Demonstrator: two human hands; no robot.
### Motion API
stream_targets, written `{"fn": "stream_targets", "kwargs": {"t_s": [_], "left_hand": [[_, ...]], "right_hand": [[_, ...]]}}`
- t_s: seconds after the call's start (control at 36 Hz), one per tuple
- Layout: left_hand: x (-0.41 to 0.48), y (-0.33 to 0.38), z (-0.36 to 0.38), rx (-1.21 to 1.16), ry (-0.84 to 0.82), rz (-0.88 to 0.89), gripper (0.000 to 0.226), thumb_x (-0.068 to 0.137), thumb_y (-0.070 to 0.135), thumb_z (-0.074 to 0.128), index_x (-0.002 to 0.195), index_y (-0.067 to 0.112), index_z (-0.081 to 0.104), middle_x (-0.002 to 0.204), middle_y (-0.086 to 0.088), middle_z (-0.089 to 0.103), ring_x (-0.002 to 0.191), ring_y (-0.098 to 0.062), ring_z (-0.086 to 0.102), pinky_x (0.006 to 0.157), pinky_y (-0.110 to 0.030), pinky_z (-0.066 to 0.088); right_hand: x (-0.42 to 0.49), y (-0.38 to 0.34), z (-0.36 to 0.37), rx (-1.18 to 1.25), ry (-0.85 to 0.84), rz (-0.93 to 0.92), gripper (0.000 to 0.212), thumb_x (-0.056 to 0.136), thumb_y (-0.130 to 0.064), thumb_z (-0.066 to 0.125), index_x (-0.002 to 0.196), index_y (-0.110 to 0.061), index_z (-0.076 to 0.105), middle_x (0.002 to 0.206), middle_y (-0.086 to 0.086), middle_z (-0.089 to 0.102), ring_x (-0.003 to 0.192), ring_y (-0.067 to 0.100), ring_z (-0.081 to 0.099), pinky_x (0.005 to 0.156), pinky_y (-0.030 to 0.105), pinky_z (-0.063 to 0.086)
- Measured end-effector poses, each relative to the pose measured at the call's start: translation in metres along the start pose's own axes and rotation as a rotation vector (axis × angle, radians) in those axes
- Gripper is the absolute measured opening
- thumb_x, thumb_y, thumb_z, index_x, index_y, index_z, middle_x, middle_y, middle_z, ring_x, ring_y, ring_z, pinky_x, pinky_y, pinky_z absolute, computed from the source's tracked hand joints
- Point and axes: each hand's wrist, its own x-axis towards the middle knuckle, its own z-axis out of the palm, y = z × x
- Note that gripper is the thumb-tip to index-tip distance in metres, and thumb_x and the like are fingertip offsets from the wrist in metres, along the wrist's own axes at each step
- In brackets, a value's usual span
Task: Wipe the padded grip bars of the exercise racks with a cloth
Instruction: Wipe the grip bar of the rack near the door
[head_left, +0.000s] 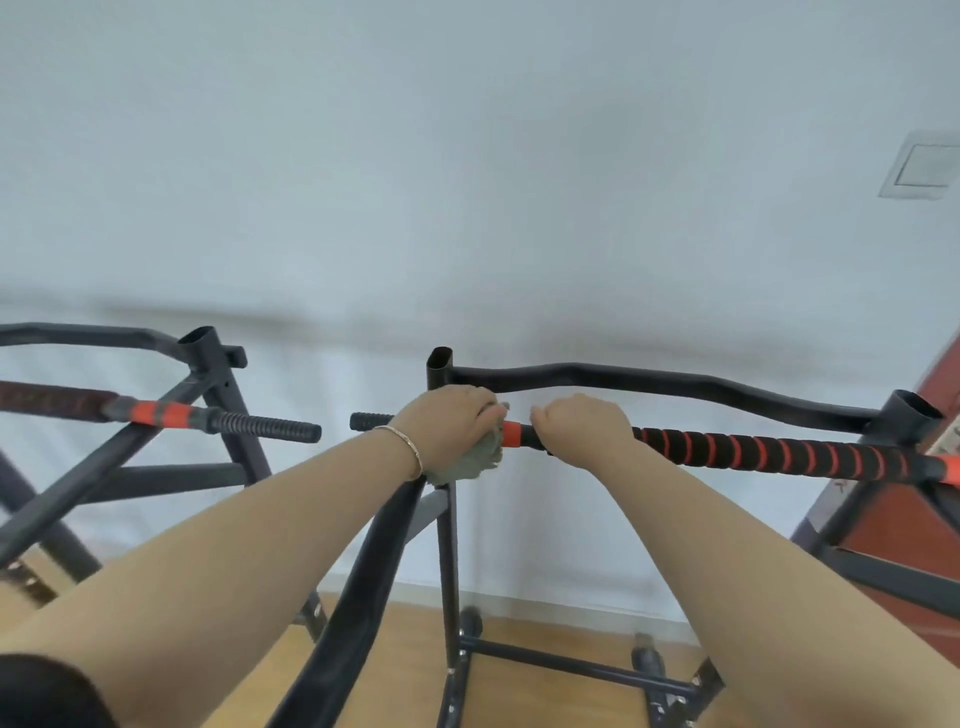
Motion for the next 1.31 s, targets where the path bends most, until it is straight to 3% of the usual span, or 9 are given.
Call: {"fn": "stream_targets", "kwargs": {"t_s": [0.19, 0.31, 0.47, 0.61, 0.75, 0.89, 0.97, 1.06, 1.31], "left_hand": [[0.012, 0.003, 0.021, 0.134, -0.108, 0.059, 0.048, 0.091, 0.07, 0.039, 0.098, 0.023, 0.043, 0.09, 0.005, 0.057, 0.069, -0.017, 0.056, 0.055, -0.032, 0.034], [0.018, 0.005, 0.017, 0.078, -0.132, 0.0, 0.047, 0.09, 0.071, 0.037, 0.083, 0.025, 0.037, 0.067, 0.01, 0.051, 0.055, -0.009, 0.048, 0.047, -0.029, 0.026], [0.019, -0.005, 0.011, -0.047, -0.21, 0.041, 0.043, 0.09, 0.066, 0.048, 0.086, 0.024, 0.041, 0.072, 0.007, 0.054, 0.062, -0.012, 0.051, 0.054, -0.029, 0.034], [0.008, -0.019, 0.005, -0.17, -0.264, 0.078, 0.029, 0.091, 0.047, 0.062, 0.097, 0.022, 0.048, 0.09, 0.005, 0.062, 0.079, -0.017, 0.06, 0.071, -0.032, 0.046], [0.003, -0.025, 0.01, -0.166, -0.211, 0.098, 0.029, 0.091, 0.041, 0.064, 0.11, 0.023, 0.05, 0.098, 0.011, 0.056, 0.084, -0.015, 0.057, 0.077, -0.031, 0.047], [0.007, -0.016, 0.004, -0.144, -0.249, 0.022, 0.036, 0.096, 0.055, 0.043, 0.107, 0.022, 0.053, 0.098, 0.006, 0.061, 0.085, -0.019, 0.06, 0.079, -0.037, 0.05], [0.016, 0.005, 0.003, -0.063, -0.115, -0.046, 0.058, 0.096, 0.056, 0.019, 0.102, 0.014, 0.058, 0.086, -0.002, 0.058, 0.083, -0.027, 0.059, 0.073, -0.039, 0.043], [0.033, 0.038, 0.005, -0.145, -0.027, -0.103, 0.053, 0.1, 0.053, 0.02, 0.1, 0.015, 0.057, 0.074, 0.003, 0.046, 0.079, -0.027, 0.056, 0.07, -0.039, 0.044], [0.04, 0.057, 0.03, 0.117, -0.001, -0.06, 0.055, 0.085, 0.07, 0.007, 0.079, 0.026, 0.039, 0.069, 0.007, 0.054, 0.056, -0.017, 0.051, 0.049, -0.029, 0.027]], "right_hand": [[0.007, 0.005, -0.004, 0.118, -0.18, 0.056, 0.021, 0.093, -0.012, 0.047, 0.076, -0.024, 0.041, 0.075, 0.0, 0.059, 0.058, 0.016, 0.064, 0.054, 0.03, 0.051], [0.001, 0.007, -0.003, 0.03, -0.099, 0.022, 0.013, 0.093, -0.016, 0.054, 0.085, -0.02, 0.045, 0.073, -0.003, 0.047, 0.06, 0.014, 0.052, 0.052, 0.029, 0.043], [-0.009, 0.011, 0.007, -0.054, 0.056, 0.017, 0.014, 0.095, -0.026, 0.056, 0.09, -0.021, 0.044, 0.07, -0.005, 0.042, 0.068, 0.021, 0.053, 0.053, 0.033, 0.039], [0.001, 0.014, -0.005, 0.27, -0.169, 0.179, 0.006, 0.092, -0.012, 0.052, 0.088, -0.017, 0.051, 0.071, -0.002, 0.057, 0.061, 0.015, 0.061, 0.058, 0.031, 0.052], [0.009, 0.016, -0.011, 0.585, -0.272, 0.287, 0.034, 0.094, -0.023, 0.033, 0.079, -0.013, 0.062, 0.056, 0.002, 0.069, 0.043, 0.015, 0.063, 0.055, 0.028, 0.05], [-0.004, 0.039, -0.019, 0.552, -0.236, 0.4, 0.04, 0.1, -0.035, 0.03, 0.084, -0.012, 0.057, 0.078, 0.005, 0.068, 0.069, 0.019, 0.066, 0.068, 0.037, 0.052], [-0.017, 0.056, -0.009, 0.658, -0.383, 0.413, 0.054, 0.095, -0.046, 0.025, 0.083, -0.012, 0.064, 0.062, 0.004, 0.072, 0.054, 0.02, 0.07, 0.066, 0.034, 0.049], [-0.017, 0.056, -0.004, 0.642, -0.336, 0.43, 0.051, 0.093, -0.04, 0.026, 0.079, -0.01, 0.063, 0.049, 0.004, 0.065, 0.043, 0.02, 0.064, 0.061, 0.031, 0.048], [-0.014, 0.054, -0.004, 0.584, -0.277, 0.35, 0.042, 0.096, -0.036, 0.027, 0.081, -0.012, 0.059, 0.053, 0.005, 0.065, 0.042, 0.02, 0.061, 0.057, 0.03, 0.049]]}}
